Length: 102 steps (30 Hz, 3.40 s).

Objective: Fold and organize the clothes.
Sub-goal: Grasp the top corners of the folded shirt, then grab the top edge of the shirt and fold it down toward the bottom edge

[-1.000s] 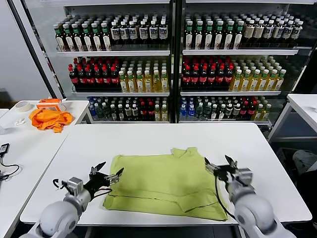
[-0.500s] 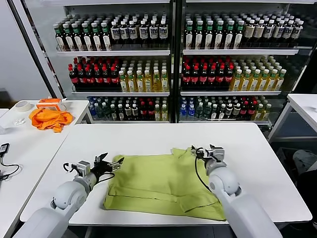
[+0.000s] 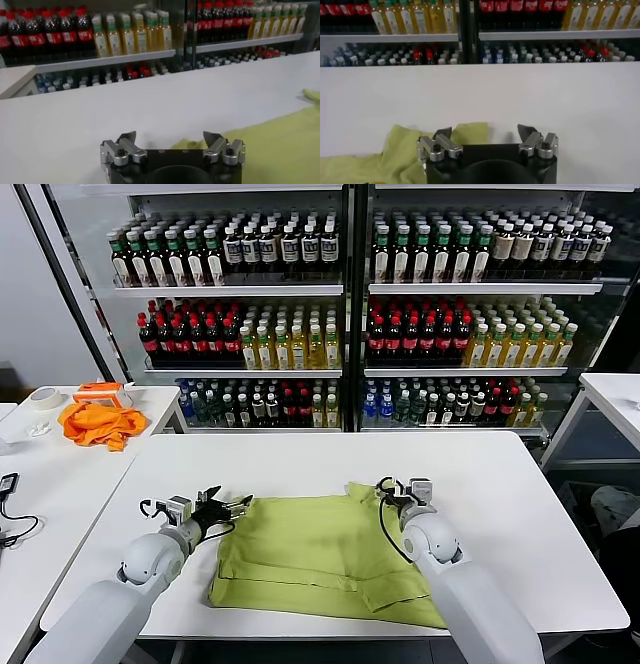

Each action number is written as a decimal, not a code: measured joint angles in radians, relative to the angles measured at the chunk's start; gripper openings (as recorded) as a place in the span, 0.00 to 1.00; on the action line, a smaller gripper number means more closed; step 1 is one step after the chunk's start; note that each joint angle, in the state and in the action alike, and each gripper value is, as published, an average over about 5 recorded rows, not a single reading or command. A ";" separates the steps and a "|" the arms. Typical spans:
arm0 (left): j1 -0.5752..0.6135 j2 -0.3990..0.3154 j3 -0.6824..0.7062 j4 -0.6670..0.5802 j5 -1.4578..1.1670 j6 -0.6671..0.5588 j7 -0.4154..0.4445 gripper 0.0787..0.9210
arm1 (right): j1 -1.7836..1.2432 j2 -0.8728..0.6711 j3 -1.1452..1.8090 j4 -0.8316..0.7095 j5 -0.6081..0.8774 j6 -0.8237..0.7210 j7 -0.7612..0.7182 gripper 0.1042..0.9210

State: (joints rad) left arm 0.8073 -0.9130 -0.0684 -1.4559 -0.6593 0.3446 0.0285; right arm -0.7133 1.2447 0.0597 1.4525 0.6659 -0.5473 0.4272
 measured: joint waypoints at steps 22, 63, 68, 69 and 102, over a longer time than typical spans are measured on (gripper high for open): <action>0.030 -0.008 -0.014 0.009 -0.012 -0.004 0.023 0.52 | 0.026 0.024 -0.022 -0.044 -0.013 0.000 -0.036 0.52; 0.300 0.050 -0.182 -0.293 -0.074 -0.085 0.017 0.01 | -0.323 -0.168 0.119 0.481 -0.024 -0.017 -0.024 0.00; 0.365 0.059 -0.211 -0.337 -0.067 -0.094 0.021 0.01 | -0.407 -0.183 0.141 0.544 -0.051 -0.013 -0.037 0.00; 0.376 0.059 -0.214 -0.345 -0.065 -0.096 0.022 0.01 | -0.421 -0.185 0.144 0.553 -0.057 -0.013 -0.039 0.00; 0.535 0.042 -0.256 -0.473 0.046 -0.007 -0.050 0.17 | -0.597 -0.197 0.170 0.611 -0.191 -0.004 -0.103 0.20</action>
State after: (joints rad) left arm 1.3423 -0.8711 -0.3243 -1.9284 -0.6133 0.3375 -0.0220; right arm -1.3100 1.0480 0.2297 2.0636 0.4752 -0.5517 0.3246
